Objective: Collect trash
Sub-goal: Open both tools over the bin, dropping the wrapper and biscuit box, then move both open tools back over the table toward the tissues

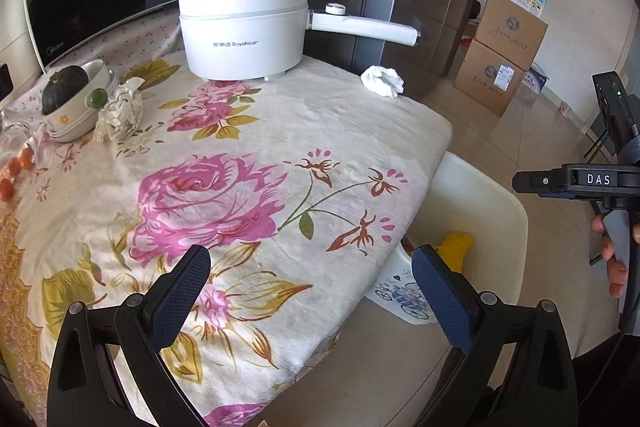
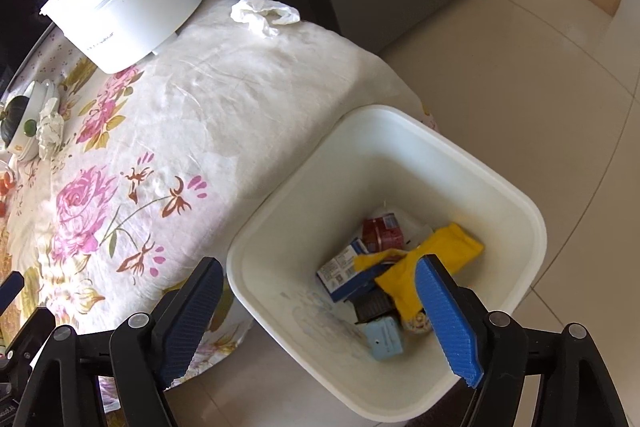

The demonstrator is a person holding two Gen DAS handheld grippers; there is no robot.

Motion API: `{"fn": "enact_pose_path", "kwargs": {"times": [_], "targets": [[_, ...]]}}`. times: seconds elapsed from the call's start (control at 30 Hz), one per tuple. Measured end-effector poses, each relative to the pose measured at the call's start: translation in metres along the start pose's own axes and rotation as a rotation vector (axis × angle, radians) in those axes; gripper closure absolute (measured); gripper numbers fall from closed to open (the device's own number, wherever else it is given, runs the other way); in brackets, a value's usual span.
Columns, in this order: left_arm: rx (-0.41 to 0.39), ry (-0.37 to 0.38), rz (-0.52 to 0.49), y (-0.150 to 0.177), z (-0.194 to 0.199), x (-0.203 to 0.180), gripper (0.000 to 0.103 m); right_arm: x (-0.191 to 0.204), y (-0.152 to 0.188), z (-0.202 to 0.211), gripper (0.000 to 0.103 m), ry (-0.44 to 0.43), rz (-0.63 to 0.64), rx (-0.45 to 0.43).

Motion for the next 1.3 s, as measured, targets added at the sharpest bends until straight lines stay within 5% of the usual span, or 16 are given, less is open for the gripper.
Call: {"fn": "enact_pose_path", "kwargs": {"times": [0.53, 1.3], "targets": [[0.006, -0.083, 0.038, -0.011, 0.008, 0.056, 0.001, 0.042, -0.038, -0.034, 0.019, 0.055, 0.084, -0.07], [-0.025, -0.294, 0.215, -0.034, -0.038, 0.2, 0.001, 0.076, -0.138, -0.175, 0.02, 0.039, 0.287, -0.2]]}}
Point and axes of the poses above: each gripper's, at about its wrist camera, not at the fingertips, and z roughly against the way its jaws point, x to its left, y to its underside, the point moved 5 cm from there along -z, roughly the way its jaws point, and after that the axes turned 14 degrees about -x, right-handed, at the moved point
